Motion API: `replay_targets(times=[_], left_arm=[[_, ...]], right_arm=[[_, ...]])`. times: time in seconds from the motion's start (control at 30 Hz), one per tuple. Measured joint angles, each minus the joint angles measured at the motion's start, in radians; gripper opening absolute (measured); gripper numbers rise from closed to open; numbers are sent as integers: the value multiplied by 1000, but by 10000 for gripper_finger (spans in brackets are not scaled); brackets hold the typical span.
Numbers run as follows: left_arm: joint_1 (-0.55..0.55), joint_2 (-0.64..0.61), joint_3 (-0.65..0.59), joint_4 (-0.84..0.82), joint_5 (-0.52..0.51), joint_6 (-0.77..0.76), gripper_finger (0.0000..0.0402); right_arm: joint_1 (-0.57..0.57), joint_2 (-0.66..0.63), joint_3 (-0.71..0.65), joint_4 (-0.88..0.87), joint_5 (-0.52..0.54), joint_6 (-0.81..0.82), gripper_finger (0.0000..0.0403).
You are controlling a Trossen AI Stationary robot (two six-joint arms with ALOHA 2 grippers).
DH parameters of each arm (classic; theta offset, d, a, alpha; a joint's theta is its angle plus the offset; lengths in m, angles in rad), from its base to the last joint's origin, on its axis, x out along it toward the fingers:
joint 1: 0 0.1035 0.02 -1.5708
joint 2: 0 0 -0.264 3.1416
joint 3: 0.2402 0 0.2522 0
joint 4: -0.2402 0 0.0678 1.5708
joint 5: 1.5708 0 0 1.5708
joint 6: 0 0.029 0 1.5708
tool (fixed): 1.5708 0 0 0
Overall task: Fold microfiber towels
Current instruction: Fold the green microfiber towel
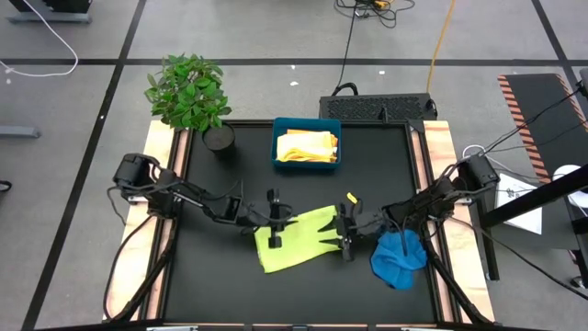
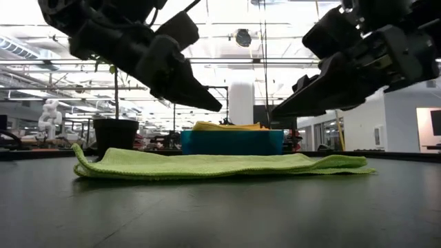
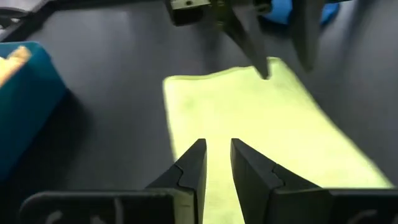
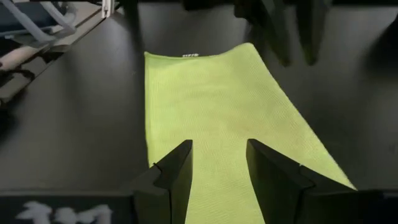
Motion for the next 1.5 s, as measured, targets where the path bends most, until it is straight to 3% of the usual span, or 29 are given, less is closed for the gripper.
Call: replay_targets(times=[0.27, 0.53, 0.7, 1.5], left_arm=[[-116, 0, 0, -30, -13, -142, 76], [-222, 0, 0, -12, -147, -158, 76], [-248, 0, 0, -11, -199, -191, 76], [-318, 0, 0, -18, -280, -333, 76]], right_arm=[[46, 81, 0, 53, 45, 50, 141], [50, 198, 0, 254, 42, 118, 141], [59, 249, 0, 364, 42, 97, 141], [77, 263, 0, 432, 40, 84, 141]])
